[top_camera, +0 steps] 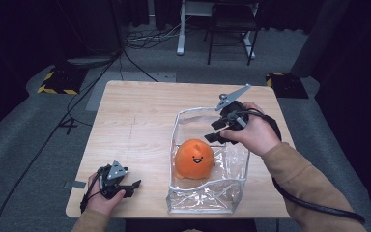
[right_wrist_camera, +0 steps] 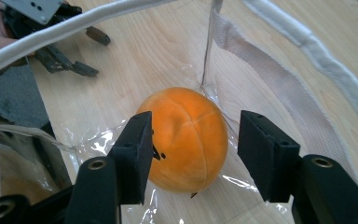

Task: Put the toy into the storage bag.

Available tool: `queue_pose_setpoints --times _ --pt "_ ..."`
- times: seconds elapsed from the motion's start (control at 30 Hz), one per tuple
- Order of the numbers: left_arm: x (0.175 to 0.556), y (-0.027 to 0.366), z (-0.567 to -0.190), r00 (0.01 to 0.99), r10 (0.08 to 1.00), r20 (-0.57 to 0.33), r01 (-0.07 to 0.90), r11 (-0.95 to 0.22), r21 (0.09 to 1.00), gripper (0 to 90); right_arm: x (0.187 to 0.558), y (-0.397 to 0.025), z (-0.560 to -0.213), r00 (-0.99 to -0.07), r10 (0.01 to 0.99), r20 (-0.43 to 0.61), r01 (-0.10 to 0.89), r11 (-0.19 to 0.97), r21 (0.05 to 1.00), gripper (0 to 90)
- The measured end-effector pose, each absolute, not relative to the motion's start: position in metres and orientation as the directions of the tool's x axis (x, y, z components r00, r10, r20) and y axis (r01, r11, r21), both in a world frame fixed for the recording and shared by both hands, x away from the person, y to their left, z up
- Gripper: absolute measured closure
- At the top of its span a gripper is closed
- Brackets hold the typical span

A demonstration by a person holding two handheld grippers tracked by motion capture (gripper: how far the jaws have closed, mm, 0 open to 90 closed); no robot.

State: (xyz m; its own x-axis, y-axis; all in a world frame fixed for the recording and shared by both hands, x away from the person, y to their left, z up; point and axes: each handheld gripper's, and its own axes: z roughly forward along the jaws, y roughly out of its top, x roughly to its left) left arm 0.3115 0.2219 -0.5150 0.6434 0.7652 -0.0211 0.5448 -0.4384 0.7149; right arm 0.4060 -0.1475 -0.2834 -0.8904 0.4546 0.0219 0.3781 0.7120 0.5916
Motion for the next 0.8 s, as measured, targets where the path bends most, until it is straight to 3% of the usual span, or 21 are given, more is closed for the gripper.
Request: queue_pose_setpoints --times 0.8 --pt "0.318 0.219 -0.515 0.645 0.763 -0.036 0.548 -0.43 0.717 28.8 0.384 -0.233 -0.258 -0.804 0.594 -0.005 0.448 0.612 0.651 38.8"
